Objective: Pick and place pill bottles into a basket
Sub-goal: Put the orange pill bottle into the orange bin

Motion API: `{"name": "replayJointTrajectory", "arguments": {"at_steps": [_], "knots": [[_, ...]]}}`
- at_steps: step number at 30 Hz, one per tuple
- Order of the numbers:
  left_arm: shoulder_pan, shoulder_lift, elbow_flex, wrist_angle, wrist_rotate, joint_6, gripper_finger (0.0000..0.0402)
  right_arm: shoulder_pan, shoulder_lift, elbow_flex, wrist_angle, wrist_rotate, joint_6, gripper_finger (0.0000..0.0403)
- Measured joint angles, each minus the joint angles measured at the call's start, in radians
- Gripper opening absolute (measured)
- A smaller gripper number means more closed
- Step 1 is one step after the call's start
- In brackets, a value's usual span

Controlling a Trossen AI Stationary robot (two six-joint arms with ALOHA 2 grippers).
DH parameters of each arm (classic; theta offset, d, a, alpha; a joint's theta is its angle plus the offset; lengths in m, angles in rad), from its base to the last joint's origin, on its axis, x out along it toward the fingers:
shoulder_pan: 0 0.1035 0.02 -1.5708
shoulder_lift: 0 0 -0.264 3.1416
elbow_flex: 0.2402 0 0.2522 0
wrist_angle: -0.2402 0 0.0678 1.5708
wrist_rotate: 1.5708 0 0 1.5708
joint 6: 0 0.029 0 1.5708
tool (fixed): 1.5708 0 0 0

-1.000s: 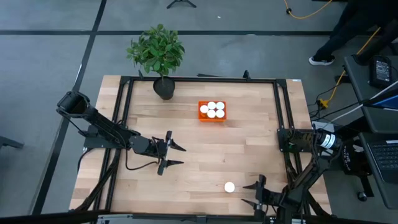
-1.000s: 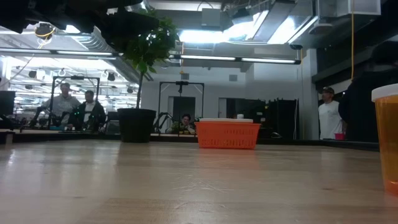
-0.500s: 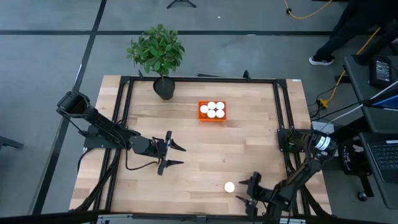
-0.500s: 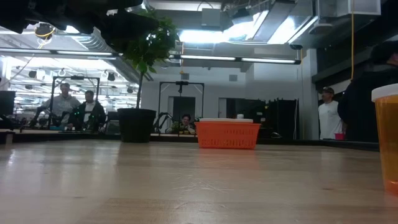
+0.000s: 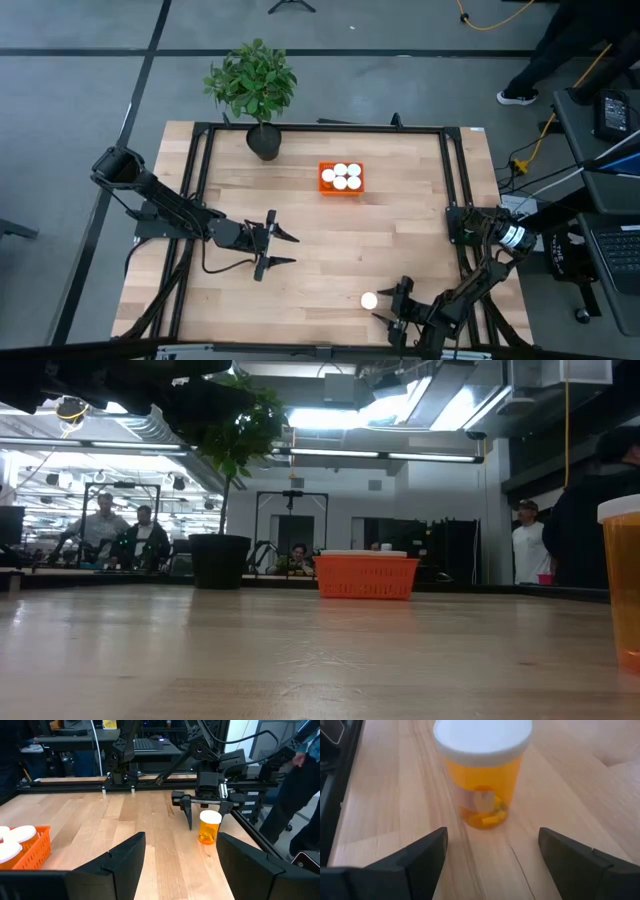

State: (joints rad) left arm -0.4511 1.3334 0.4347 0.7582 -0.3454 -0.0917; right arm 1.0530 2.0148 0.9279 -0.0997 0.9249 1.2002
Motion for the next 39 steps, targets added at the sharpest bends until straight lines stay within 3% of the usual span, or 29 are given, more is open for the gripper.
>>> {"name": "replayJointTrajectory", "arguments": {"at_steps": [23,39], "knots": [[0.000,0.000,0.000,-0.013,-0.002,0.000,0.0239,-0.106,0.004,-0.001,0.143,-0.031,-0.189,0.0313],[0.000,0.000,0.000,-0.037,-0.002,0.000,0.0239,-0.109,0.004,-0.002,0.140,-0.056,-0.209,0.0227]]}}
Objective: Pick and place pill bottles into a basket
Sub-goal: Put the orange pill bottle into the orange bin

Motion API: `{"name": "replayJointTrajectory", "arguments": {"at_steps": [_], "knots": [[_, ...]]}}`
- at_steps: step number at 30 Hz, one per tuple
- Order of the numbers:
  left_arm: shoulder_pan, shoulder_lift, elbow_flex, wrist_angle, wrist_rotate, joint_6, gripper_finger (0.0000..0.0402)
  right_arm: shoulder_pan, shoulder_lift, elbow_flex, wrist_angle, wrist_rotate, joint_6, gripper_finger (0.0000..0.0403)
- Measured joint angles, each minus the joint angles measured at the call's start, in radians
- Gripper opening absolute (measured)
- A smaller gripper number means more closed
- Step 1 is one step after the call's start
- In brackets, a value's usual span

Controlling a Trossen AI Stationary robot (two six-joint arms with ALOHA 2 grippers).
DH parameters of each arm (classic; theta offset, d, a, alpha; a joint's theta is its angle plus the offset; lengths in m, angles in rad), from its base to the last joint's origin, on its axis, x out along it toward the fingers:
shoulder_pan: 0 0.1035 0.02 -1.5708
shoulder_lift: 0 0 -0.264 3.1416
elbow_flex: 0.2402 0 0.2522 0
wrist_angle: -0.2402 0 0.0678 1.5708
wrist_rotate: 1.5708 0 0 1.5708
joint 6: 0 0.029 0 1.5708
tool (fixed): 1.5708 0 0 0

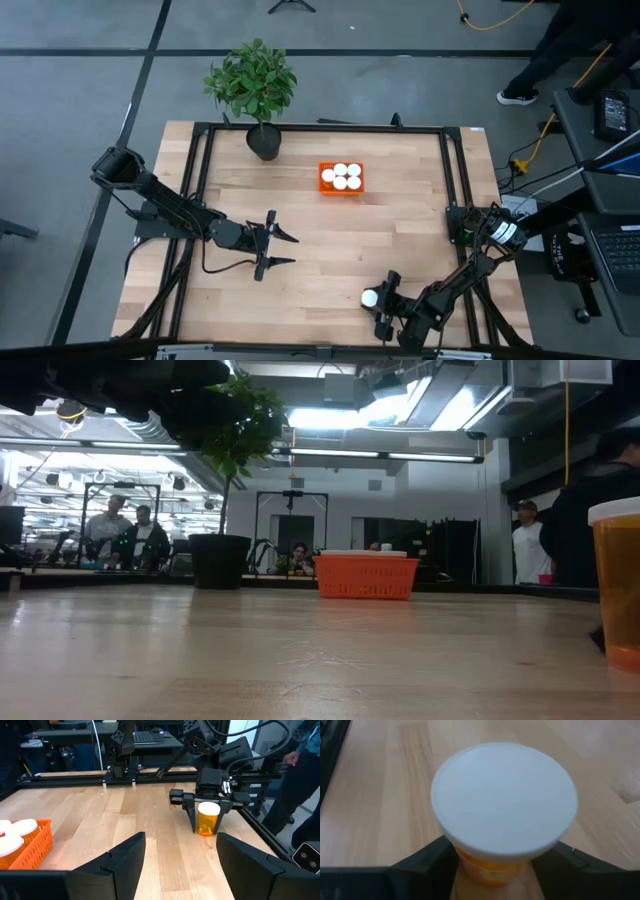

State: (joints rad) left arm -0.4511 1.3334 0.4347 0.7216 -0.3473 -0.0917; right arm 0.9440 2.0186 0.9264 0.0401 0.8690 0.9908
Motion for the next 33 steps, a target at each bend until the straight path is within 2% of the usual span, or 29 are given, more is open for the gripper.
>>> {"name": "replayJointTrajectory", "arguments": {"at_steps": [9,14,24,33], "knots": [[0.000,0.000,0.000,0.000,0.000,0.000,0.0239,0.000,-0.002,0.000,0.015,-0.010,-0.007,0.0211],[0.000,0.000,0.000,0.000,0.000,0.000,0.0239,0.001,-0.038,0.000,0.018,-0.069,-0.028,0.0205],[0.000,0.000,0.000,0.005,0.000,0.000,0.0239,-0.022,-0.183,0.000,0.027,-0.063,-0.223,0.0201],[0.000,0.000,0.000,0.005,0.000,0.000,0.0239,-0.086,-0.320,0.001,0.016,-0.129,-0.411,0.0201]]}}
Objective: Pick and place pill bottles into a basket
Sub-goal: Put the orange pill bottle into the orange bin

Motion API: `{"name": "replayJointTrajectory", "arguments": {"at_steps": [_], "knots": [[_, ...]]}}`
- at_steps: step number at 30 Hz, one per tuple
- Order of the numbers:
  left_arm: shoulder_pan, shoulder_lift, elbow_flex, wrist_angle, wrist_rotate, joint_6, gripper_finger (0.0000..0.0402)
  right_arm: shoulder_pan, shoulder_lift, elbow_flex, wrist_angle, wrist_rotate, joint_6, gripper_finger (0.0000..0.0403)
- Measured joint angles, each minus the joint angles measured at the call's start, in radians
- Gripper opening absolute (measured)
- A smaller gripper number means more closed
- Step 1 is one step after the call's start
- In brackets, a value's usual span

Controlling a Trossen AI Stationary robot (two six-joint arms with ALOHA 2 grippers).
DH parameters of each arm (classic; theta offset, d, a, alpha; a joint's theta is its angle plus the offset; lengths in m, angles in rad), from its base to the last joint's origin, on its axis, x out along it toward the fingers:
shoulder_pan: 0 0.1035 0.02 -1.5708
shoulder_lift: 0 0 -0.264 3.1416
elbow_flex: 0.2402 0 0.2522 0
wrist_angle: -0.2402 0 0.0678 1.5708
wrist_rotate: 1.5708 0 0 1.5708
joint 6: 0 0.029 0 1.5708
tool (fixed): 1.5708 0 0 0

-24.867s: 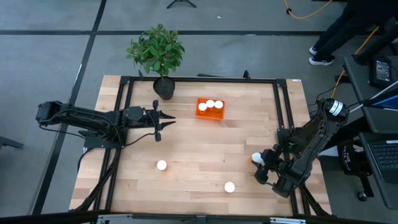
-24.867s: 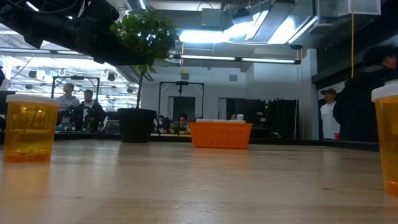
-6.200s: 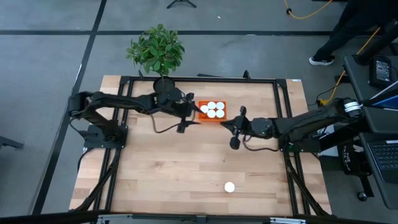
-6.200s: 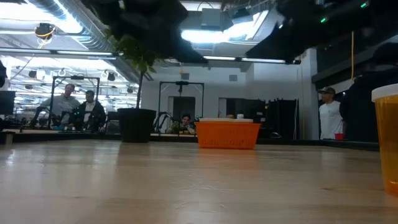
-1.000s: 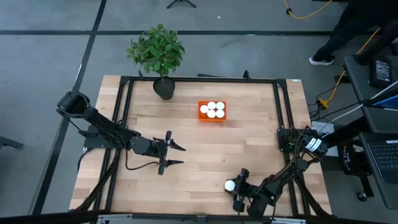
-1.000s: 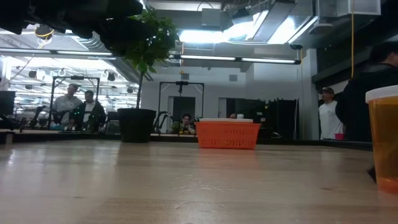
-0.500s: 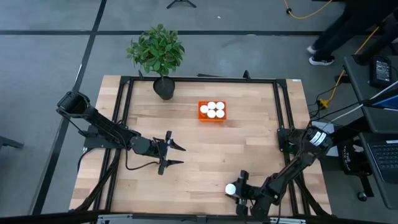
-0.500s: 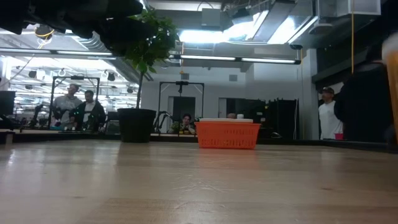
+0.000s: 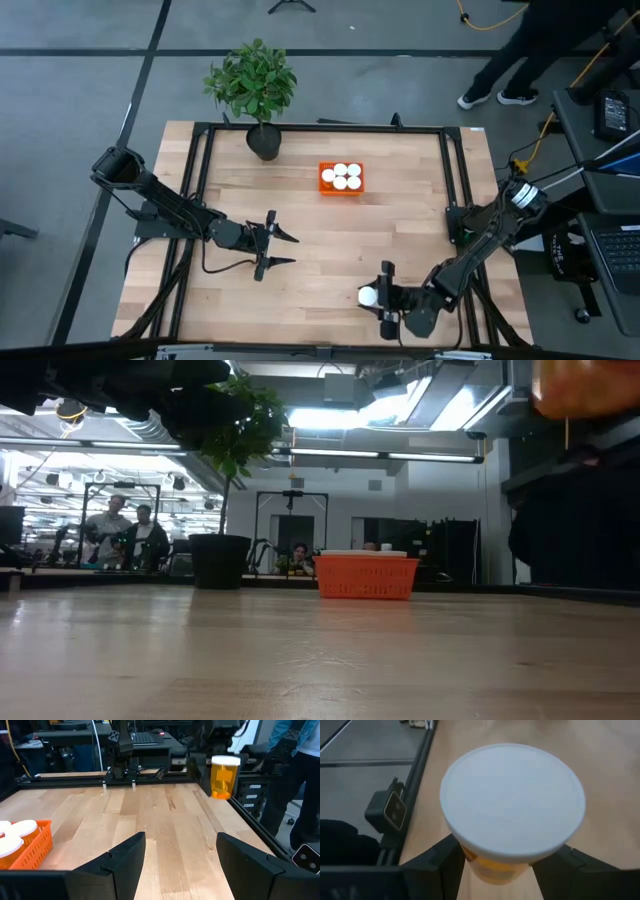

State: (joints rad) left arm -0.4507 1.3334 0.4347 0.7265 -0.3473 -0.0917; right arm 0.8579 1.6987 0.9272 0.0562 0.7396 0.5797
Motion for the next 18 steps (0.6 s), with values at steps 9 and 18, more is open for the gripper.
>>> {"name": "replayJointTrajectory", "arguments": {"at_steps": [9,18], "knots": [[0.002,0.000,0.000,0.004,0.000,0.077,0.0239,-0.087,-0.068,0.000,0.001,-0.001,-0.169,0.0201],[0.045,-0.001,0.000,0.079,0.000,0.025,0.0239,-0.230,-0.067,0.000,0.077,-0.139,-0.306,0.0200]]}}
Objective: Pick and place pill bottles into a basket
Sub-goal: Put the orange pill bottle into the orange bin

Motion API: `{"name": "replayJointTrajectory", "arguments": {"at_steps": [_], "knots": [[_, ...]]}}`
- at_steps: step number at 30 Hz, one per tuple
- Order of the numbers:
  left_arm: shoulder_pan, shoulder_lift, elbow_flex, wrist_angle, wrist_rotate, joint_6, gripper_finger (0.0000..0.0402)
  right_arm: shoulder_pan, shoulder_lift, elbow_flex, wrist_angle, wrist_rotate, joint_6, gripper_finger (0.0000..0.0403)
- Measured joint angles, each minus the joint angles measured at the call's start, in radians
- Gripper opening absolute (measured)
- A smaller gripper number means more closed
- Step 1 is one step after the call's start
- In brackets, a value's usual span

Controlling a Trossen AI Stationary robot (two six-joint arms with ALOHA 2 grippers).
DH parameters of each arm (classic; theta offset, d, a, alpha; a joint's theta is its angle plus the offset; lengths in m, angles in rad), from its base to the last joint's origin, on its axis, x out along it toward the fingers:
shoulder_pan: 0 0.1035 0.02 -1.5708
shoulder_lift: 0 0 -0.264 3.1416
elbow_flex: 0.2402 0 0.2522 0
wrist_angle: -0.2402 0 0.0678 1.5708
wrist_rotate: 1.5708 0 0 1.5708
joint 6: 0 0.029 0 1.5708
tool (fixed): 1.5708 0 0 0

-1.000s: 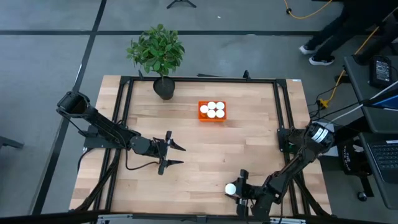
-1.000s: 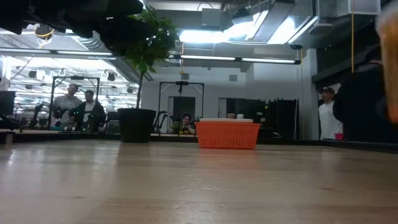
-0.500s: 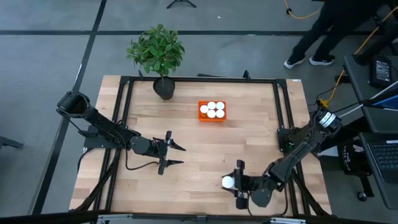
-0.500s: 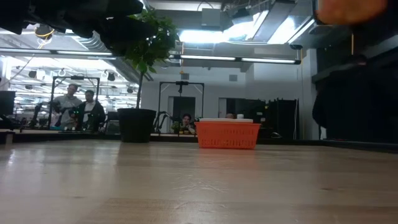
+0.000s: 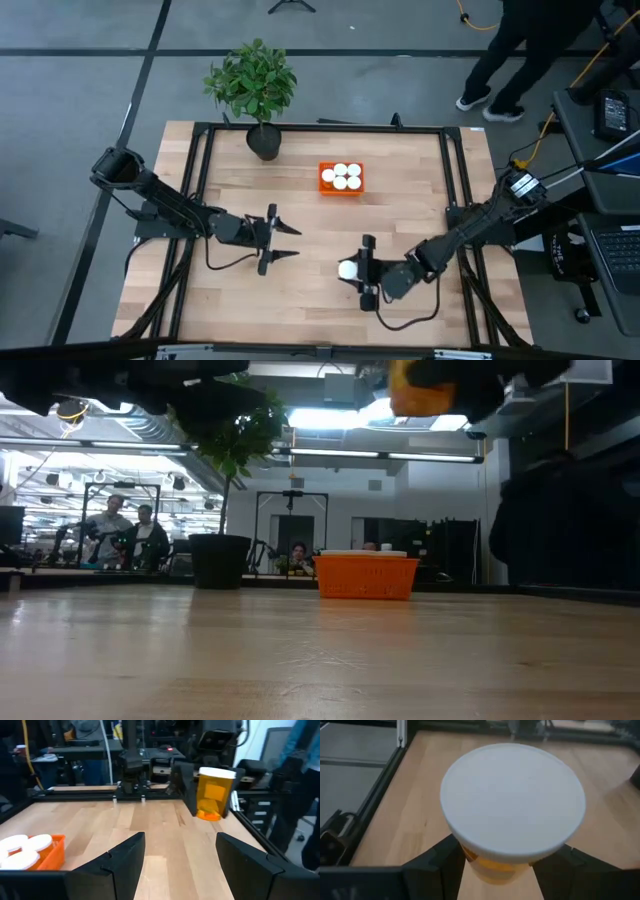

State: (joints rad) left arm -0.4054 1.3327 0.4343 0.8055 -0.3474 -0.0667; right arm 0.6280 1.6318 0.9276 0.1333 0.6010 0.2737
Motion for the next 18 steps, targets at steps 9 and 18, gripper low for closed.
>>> {"name": "replayJointTrajectory", "arguments": {"at_steps": [9,18], "knots": [[0.051,0.019,0.052,0.013,0.023,0.017,0.0244,-0.097,0.000,0.000,0.067,-0.100,-0.119,0.0200],[0.082,0.212,0.201,0.004,0.021,0.143,0.0277,-0.204,0.000,0.000,0.113,-0.190,-0.187,0.0200]]}}
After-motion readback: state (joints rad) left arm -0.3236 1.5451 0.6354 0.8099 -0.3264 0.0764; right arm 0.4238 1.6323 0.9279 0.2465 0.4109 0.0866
